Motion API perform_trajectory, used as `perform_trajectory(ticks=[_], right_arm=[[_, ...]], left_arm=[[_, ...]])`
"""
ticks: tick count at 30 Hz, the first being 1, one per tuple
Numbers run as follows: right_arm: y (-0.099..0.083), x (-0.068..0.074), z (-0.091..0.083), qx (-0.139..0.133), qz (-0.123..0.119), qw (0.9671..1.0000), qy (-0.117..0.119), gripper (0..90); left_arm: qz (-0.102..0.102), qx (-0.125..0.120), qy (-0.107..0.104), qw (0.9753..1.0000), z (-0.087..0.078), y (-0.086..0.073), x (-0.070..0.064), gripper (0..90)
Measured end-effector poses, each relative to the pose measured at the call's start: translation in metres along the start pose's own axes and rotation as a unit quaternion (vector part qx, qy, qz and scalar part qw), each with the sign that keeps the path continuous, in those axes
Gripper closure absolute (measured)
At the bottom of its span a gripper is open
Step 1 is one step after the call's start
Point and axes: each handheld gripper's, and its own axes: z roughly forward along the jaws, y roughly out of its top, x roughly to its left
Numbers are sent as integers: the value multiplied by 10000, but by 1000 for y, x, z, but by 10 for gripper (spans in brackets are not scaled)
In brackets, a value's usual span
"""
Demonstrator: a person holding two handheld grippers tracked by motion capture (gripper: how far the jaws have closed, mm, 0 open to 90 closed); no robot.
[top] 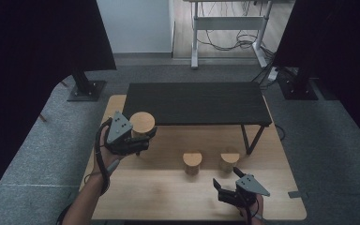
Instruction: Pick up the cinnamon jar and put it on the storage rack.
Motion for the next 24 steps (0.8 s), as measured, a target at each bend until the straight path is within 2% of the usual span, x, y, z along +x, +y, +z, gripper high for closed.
perform_trajectory(ticks=[16,24], right_arm=[[-1,1,1,14,-15,10000,11,85],[-1,0,1,18,-13,10000,11,86]], left_arm=[[196,65,-27,9998,6,10,-5,251],[172,89,-32,9998,9,10,-4,252]])
